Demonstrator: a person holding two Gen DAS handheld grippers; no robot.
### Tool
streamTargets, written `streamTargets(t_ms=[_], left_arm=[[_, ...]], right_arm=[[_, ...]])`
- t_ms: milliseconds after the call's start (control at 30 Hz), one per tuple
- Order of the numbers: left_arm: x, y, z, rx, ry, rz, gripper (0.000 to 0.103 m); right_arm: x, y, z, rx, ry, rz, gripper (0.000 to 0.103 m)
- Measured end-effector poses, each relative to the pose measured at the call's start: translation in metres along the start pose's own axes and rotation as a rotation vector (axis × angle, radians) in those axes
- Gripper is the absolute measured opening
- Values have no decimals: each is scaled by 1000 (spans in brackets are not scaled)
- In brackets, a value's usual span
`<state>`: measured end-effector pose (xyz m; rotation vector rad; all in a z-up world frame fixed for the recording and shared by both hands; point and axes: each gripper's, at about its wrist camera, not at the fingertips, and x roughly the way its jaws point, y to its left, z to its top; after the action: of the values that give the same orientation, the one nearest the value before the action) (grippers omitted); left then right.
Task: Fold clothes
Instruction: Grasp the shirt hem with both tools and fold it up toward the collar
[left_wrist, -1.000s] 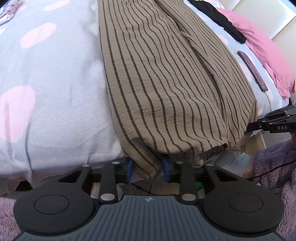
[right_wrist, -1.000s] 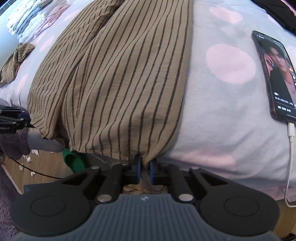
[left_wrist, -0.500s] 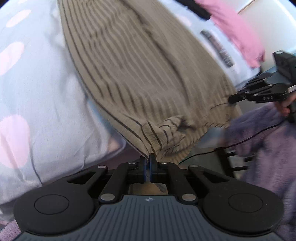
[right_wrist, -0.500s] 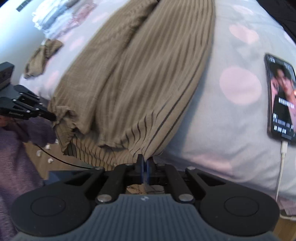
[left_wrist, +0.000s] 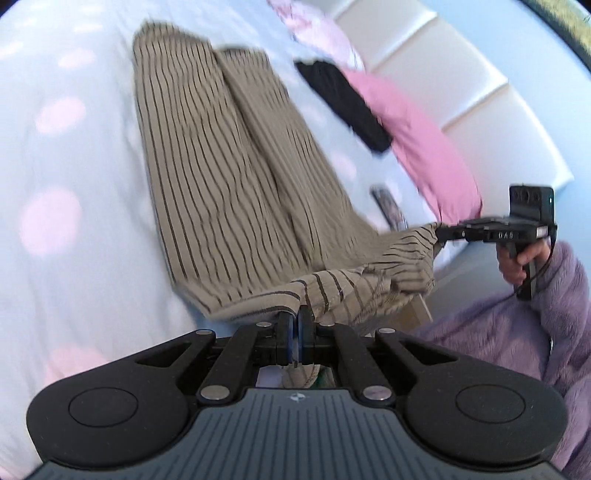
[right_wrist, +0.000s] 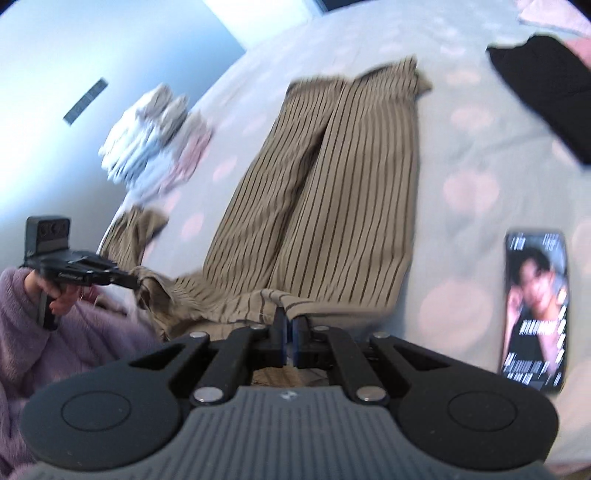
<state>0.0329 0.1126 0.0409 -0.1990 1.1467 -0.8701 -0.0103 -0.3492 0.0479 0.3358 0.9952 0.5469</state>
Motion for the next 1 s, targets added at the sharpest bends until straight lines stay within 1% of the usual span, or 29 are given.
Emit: streamTargets(t_ms=[133,267,433,500,600,733,900,1000], left_arm=[[-4,4,36,31,-44,45,0],[-1,12,75,64,-76,87,0],[23,27,122,104,-90,152,0],[33,39,138,98,-103,166,0],[47,58,154,97,-110,186,0],[71,81,167,83,-114,207,0],[106,103,177,81,-63,257,0],[121,112,179,71,-50,273,0]], right_arm=[[1,-2,32,-13,-72,-22,3],[14,-5,73,-48,-126,-47,3],[43,-21,124,-82,-158,-116,3],[58,-31,138,-72,-163,-139,3],[83,-45,155,-54,-158,-172,3],[111,-65,169,-15,-142,-219,3],[140,-84,174,15,-116,-269,3],[154,-95,174,45,-106,-301,3]])
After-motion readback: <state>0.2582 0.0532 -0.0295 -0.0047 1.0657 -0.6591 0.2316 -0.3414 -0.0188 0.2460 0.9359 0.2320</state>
